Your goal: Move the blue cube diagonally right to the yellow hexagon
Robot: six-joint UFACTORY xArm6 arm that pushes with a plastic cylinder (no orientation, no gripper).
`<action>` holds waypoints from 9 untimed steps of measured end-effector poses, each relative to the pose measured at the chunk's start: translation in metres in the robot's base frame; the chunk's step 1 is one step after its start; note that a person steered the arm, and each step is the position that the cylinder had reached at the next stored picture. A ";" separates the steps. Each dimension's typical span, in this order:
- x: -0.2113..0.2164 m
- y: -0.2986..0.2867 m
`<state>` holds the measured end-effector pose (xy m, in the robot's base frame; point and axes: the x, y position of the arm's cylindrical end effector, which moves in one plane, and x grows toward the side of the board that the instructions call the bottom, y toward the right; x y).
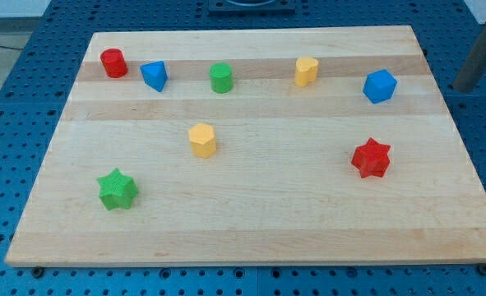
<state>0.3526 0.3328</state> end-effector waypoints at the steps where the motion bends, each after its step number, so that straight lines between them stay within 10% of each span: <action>1: 0.009 0.000; 3: 0.056 -0.013; 9: -0.009 -0.160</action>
<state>0.3438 0.1727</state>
